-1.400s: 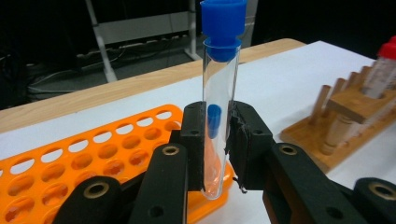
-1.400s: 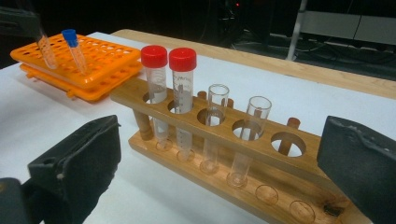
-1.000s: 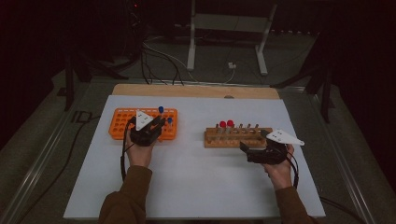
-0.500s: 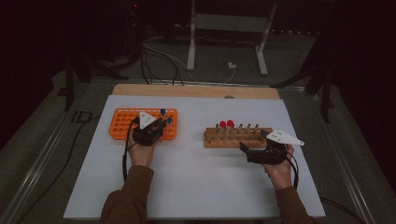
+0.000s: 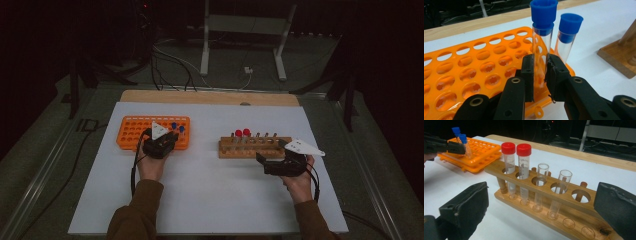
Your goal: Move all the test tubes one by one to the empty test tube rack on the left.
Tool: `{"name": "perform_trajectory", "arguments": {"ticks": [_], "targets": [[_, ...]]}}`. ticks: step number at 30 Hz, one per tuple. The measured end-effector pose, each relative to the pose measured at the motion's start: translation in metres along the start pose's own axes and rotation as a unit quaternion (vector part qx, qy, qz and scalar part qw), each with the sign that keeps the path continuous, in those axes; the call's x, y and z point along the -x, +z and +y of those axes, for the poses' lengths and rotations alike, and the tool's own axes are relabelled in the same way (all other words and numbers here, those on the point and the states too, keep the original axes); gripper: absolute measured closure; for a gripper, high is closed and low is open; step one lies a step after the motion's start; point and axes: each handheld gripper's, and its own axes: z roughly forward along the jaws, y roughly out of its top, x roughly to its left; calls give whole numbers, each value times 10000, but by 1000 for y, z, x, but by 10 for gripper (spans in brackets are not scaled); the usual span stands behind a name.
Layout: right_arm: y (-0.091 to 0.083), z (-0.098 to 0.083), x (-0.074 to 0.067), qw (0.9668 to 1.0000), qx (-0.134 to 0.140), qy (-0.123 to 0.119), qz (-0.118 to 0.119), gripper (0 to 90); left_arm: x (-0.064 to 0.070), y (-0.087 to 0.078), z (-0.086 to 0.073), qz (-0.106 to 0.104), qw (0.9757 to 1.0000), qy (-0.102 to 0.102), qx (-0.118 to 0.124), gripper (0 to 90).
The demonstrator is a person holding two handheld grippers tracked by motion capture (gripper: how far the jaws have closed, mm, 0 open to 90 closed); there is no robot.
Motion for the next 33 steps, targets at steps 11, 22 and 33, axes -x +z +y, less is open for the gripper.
{"name": "perform_trajectory", "arguments": {"ticks": [11, 22, 33], "targets": [[0, 0, 0, 10000, -5, -3, 11, 0, 1, 2, -3, -22, 9998, 67, -166, 769], [-1, 0, 0, 10000, 10, 0, 19, 0, -1, -2, -5, -45, 9998, -198, -42, 474], [0, 0, -1, 10000, 2, -12, 16, 0, -1, -16, -1, -364, 9974, -573, 238, 157]]}}
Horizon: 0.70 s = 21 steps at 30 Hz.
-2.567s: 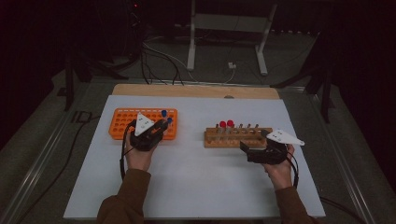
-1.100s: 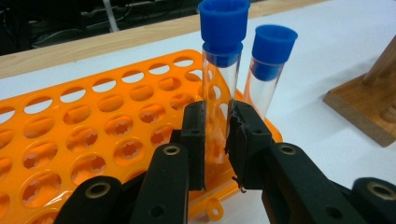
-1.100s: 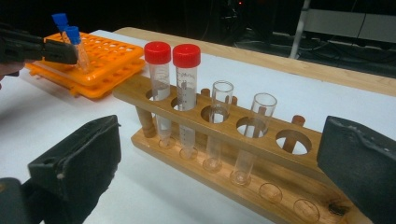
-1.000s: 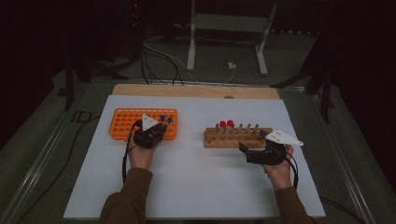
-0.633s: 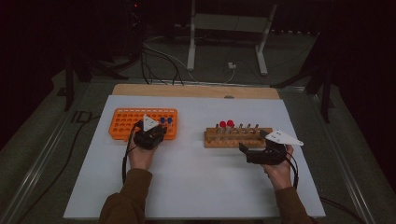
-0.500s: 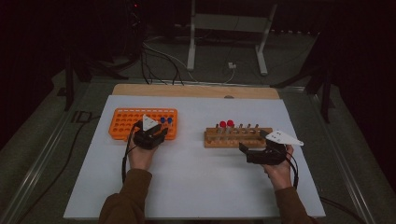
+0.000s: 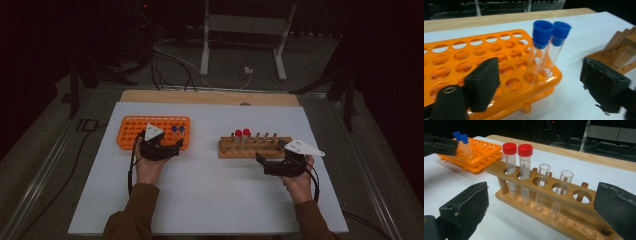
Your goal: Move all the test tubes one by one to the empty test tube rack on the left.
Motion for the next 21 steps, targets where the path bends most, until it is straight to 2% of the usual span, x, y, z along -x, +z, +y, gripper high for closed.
{"name": "perform_trajectory", "arguments": {"ticks": [5, 11, 13, 15, 21], "targets": [[-1, 1, 0, 10000, 7, 0, -2, 0, 7, -5, 2, -154, 9999, -5, 46, 16], [-2, 6, 1, 10000, 19, -18, -41, 0, 17, -13, 1, -402, 9991, 110, 110, 5], [-1, 8, 1, 10000, 8, -27, -59, 0, 19, -16, 1, -420, 9989, 124, 141, 6], [0, 10, 2, 9999, -3, -64, -90, 36, 21, -19, 0, -505, 9985, 104, 180, 6], [5, 19, 5, 9997, -115, -110, -177, 92, 27, -26, -5, -583, 9979, 155, 233, 6]]}}
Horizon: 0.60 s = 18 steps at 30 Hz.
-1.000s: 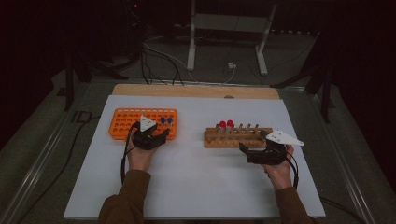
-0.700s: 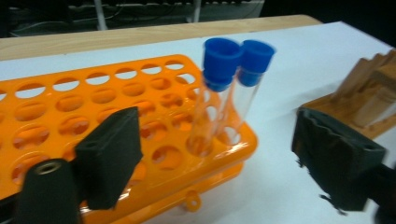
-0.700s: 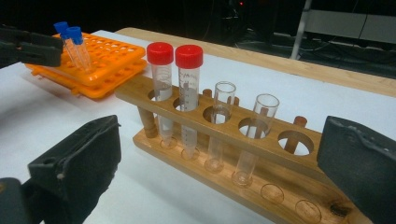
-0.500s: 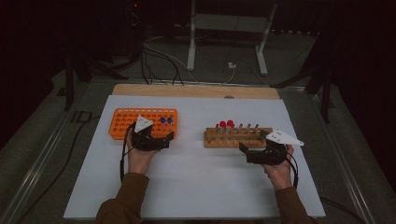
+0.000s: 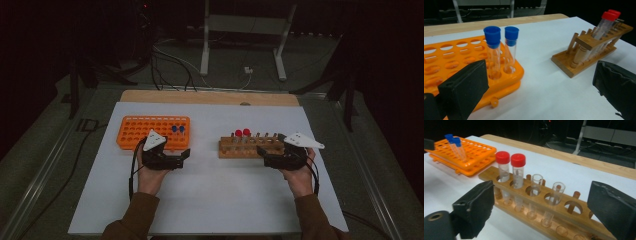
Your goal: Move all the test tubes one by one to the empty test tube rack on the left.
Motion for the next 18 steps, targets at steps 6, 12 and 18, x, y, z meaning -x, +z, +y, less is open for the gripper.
{"name": "perform_trajectory", "arguments": {"ticks": [6, 12, 18], "targets": [[7, 6, 5, 9999, -91, 27, -136, 209, 6, -5, -3, -82, 10000, 27, 28, 6], [19, 6, 13, 9994, -259, 118, -203, 442, 9, -8, -4, -85, 9999, 58, 22, 6], [32, 2, 16, 9983, -485, 133, -281, 616, 10, -8, -4, -82, 9999, 86, 5, 6]]}}
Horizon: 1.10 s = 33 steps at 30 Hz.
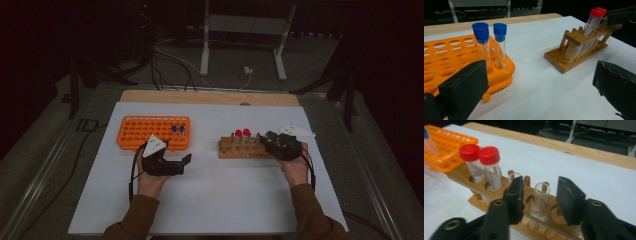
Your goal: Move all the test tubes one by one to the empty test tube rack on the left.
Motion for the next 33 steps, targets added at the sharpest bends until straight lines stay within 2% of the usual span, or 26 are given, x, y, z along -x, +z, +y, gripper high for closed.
{"name": "perform_trajectory", "arguments": {"ticks": [3, 7, 11, 25, 33], "targets": [[4, -1, -1, 10000, -28, -16, -22, 686, 1, 0, 0, 7, 10000, 29, -12, 6], [7, -2, -2, 10000, -61, -16, -69, 733, 2, 1, 0, 7, 10000, 41, -21, 6], [8, -4, -2, 9999, -80, -59, -92, 742, 2, 1, -1, 6, 10000, 32, -31, 6], [12, -5, -6, 9999, -9, 21, -102, 760, 4, 3, -1, 2, 9999, 93, -84, 6], [4, -2, -5, 9999, 116, 20, -117, 761, 5, 3, -2, -4, 9999, 107, -95, 6]]}}
